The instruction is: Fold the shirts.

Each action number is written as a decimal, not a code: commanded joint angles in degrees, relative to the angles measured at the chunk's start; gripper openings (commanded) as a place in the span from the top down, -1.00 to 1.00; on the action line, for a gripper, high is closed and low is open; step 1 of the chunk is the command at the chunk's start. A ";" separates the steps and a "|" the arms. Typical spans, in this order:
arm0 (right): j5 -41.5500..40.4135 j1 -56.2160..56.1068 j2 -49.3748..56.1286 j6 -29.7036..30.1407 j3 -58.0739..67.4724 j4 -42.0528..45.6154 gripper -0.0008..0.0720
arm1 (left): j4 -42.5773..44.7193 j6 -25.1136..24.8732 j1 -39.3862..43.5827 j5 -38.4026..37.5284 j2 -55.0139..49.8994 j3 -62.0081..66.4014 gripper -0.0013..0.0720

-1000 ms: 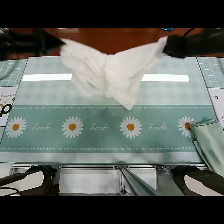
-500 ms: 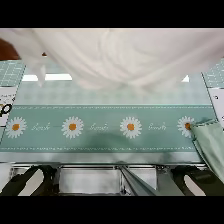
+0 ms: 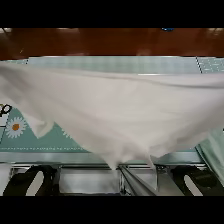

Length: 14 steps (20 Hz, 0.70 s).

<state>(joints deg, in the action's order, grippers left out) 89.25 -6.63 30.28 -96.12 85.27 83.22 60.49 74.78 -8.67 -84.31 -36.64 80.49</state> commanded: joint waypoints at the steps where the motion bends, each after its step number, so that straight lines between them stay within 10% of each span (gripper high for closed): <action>1: -4.39 0.02 -0.42 -0.63 -15.17 -2.67 0.90 | 3.37 1.60 0.83 1.62 -0.31 -13.88 0.92; 9: -28.26 0.04 23.87 3.52 -31.74 -6.23 0.90 | -7.26 0.70 0.83 26.43 -23.10 -28.20 0.92; 14: -35.87 0.04 43.21 3.52 -24.90 -6.19 0.90 | -15.10 0.72 0.83 28.37 -41.97 -20.94 0.92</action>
<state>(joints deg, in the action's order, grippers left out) 59.27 -6.63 63.57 -92.99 57.78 77.28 50.83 75.66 -7.88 -58.57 -69.08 56.82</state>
